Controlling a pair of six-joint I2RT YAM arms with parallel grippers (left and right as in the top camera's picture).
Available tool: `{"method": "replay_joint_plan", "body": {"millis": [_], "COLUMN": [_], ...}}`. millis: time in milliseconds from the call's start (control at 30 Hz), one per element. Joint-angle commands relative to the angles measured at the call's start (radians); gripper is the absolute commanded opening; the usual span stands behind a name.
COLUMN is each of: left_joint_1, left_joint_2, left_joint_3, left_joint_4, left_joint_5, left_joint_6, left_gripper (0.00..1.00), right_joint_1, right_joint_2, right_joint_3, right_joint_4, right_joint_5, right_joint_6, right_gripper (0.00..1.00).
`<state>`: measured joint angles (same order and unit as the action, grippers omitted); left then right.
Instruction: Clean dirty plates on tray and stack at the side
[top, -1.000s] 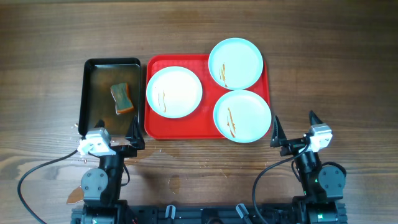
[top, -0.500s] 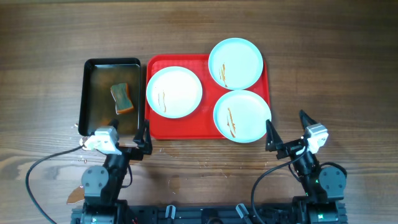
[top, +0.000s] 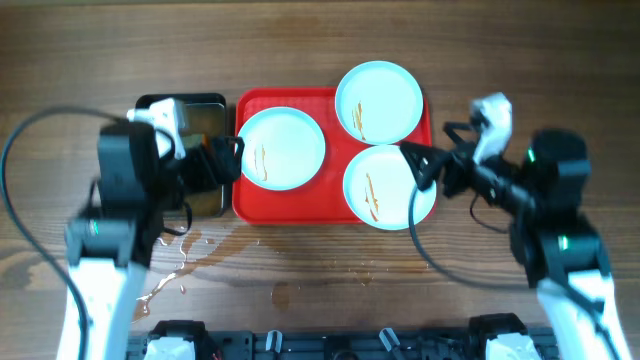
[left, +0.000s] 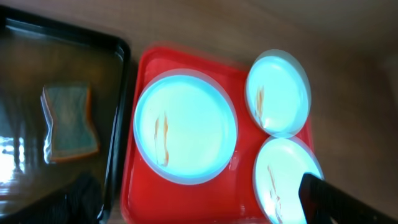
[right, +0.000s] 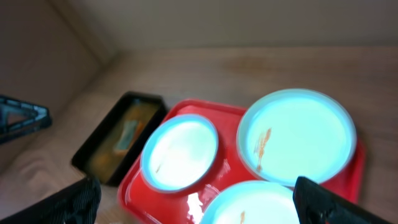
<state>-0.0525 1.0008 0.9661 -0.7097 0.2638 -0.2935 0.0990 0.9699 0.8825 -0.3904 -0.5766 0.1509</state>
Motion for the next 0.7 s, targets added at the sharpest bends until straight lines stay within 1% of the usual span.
{"method": "replay_joint_plan", "body": {"millis": [0,67,133,167,200,233,267,300,367,400,433,467,500,567,667], "left_joint_1": [0.005,0.005,0.005,0.005,0.005,0.005,0.004,0.004,0.011,0.031,0.062,0.087,0.117,0.15,0.162], "left_joint_2": [0.252,0.356,0.392,0.4,0.403,0.406,0.406,0.406,0.42,0.437,0.463,0.487,0.52,0.568,0.616], "left_joint_3": [0.345,0.469,0.481,0.48,0.48,0.48,0.48,0.48,0.48,0.48,0.48,0.48,0.48,0.48,0.48], "left_joint_4": [-0.248,-0.339,-0.332,-0.335,-0.333,-0.322,-0.307,-0.301,-0.315,-0.335,-0.357,-0.37,-0.378,-0.368,-0.357], "left_joint_5": [0.016,0.017,0.034,0.019,0.011,0.017,0.036,0.033,-0.042,-0.072,-0.093,-0.101,-0.101,-0.102,-0.123], "left_joint_6": [0.079,0.077,0.078,0.078,0.078,0.077,0.077,0.078,0.07,0.027,-0.019,-0.039,-0.062,-0.063,-0.062], "left_gripper": [1.0,1.0,1.0,1.0,1.0,1.0,1.0,1.0,1.0,1.0,1.0,1.0,1.0,0.98,0.99], "right_joint_1": [0.076,0.139,0.194,0.204,0.209,0.209,0.209,0.216,0.263,0.291,0.317,0.336,0.352,0.363,0.37], "right_joint_2": [0.222,0.383,0.536,0.571,0.612,0.654,0.681,0.703,0.748,0.776,0.8,0.823,0.849,0.899,0.986], "right_joint_3": [0.209,0.35,0.454,0.456,0.456,0.454,0.454,0.454,0.454,0.454,0.454,0.454,0.455,0.469,0.53], "right_joint_4": [-0.118,-0.231,-0.286,-0.249,-0.183,-0.073,-0.008,0.043,0.035,-0.001,-0.027,-0.051,-0.068,-0.121,-0.181], "right_joint_5": [-0.016,-0.016,-0.038,-0.063,-0.121,-0.156,-0.192,-0.204,-0.03,0.074,0.13,0.172,0.196,0.227,0.244], "right_joint_6": [-0.018,-0.02,-0.019,-0.017,0.023,0.13,0.204,0.196,0.204,0.224,0.241,0.27,0.28,0.303,0.301], "right_gripper": [1.0,1.0,1.0,1.0,1.0,1.0,1.0,0.99,0.93,0.9,0.88,0.85,0.81,0.76,0.73]}}
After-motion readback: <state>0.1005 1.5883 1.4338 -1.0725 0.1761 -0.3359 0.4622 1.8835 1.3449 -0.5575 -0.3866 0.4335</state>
